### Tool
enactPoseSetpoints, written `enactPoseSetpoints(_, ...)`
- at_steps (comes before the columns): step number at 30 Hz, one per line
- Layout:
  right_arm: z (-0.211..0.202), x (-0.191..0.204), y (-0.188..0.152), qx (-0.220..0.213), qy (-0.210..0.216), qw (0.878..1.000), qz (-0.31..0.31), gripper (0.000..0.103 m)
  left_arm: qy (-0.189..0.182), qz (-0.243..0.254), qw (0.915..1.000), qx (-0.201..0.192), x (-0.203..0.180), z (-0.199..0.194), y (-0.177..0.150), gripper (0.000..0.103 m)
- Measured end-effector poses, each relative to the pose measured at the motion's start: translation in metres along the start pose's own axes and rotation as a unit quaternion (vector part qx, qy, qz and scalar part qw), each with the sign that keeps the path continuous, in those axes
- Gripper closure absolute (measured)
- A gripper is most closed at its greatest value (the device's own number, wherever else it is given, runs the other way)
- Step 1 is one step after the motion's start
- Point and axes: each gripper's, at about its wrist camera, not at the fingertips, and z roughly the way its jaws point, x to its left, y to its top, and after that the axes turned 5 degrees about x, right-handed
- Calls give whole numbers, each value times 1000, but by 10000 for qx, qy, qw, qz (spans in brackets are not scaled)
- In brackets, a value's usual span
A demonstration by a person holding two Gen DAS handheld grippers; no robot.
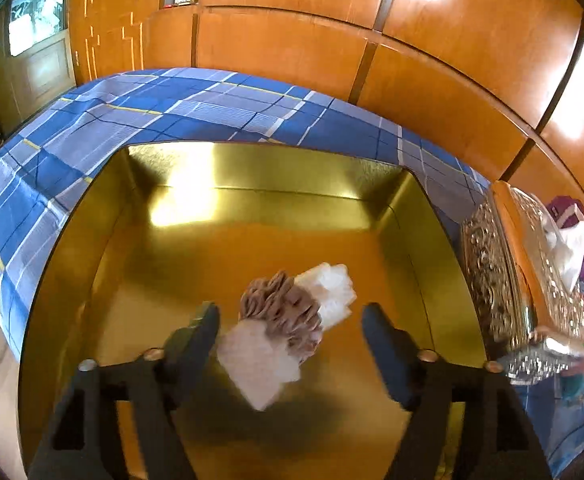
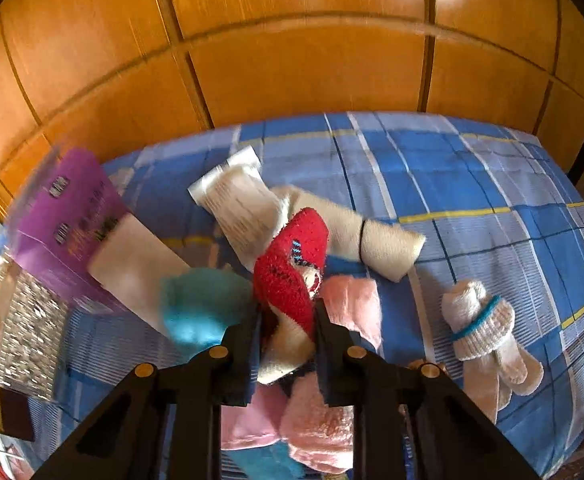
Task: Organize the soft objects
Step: 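Carry the scrunchie into the gold tray and open the left gripper while the right gripper grasps the red sock, then carry the red-and-white sock into the gold tray and release it with the right gripper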
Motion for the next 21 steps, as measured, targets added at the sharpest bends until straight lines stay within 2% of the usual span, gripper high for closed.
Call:
enactPoseSetpoints(2,-6,4,-1,-75,137,9999,19,82,-14,31,10000,-39,2,-5,-6,27)
enactPoseSetpoints(4,-10,7,-2,-91,197,9998,5,82,-77,12,9999,-110,6,-11,-8,22)
enactPoseSetpoints(8,-11,11,2,-12,141,9999,91,82,-78,120,9995,-282,2,-31,-15,21)
enactPoseSetpoints(10,-14,9,10,-21,176,9996,227,82,-81,195,9990,-382,-1,-39,-17,16)
enactPoseSetpoints(13,-23,16,34,-136,225,9992,299,82,-110,261,9985,-476,-4,-50,-21,15)
enactPoseSetpoints(18,-38,64,84,-414,377,9984,17,82,-179,296,9979,-549,-5,-63,-28,9)
enactPoseSetpoints(21,-47,105,105,-556,708,9957,-225,82,-157,318,9977,-579,-1,-69,-32,7)
